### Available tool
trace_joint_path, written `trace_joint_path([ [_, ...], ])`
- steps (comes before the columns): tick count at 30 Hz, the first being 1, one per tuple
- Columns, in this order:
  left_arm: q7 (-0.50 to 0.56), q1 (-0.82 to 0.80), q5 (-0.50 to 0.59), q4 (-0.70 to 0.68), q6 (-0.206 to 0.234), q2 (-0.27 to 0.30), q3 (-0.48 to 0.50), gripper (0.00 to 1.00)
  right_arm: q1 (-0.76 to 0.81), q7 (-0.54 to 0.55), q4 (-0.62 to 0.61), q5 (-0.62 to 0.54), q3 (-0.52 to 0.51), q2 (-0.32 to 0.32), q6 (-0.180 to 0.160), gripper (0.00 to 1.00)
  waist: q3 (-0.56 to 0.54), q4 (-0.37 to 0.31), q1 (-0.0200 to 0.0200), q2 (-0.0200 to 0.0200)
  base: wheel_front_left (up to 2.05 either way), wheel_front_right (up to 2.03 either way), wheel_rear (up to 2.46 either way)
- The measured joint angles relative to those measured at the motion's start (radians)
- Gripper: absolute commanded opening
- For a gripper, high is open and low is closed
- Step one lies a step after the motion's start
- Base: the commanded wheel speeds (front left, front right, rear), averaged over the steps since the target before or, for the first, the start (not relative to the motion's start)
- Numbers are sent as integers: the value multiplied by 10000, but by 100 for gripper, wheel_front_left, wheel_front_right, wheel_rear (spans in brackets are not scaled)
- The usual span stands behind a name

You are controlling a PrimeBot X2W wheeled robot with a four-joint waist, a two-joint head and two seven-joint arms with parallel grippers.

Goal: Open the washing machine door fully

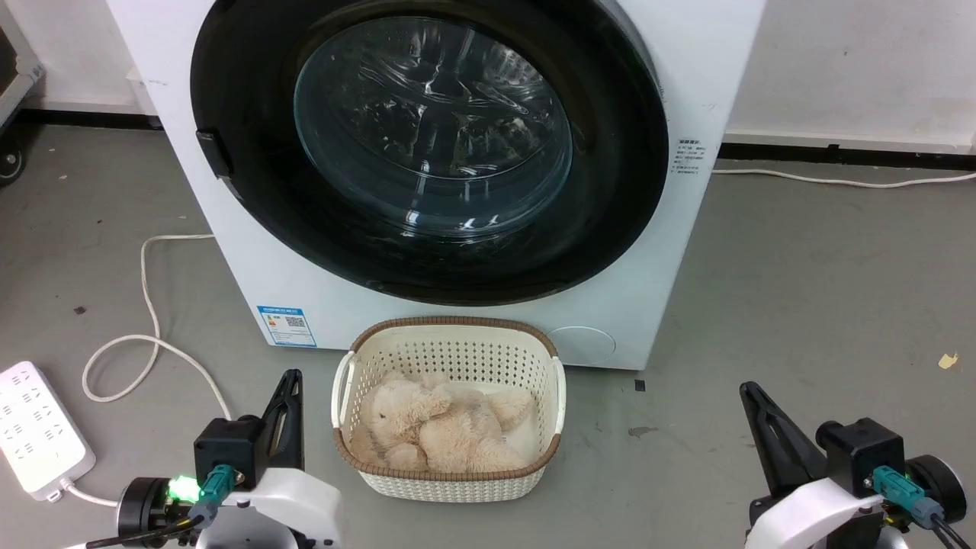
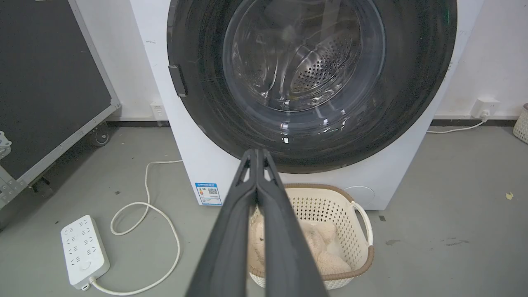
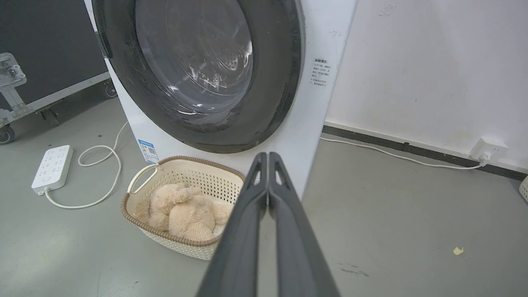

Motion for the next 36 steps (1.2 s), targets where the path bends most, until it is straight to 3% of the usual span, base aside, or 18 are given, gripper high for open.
trace_joint_path([
  [36,0,0,0,0,0,0,0,0,0,2,0,0,-2,0,0,0,0,0,0,0,0,0,0],
])
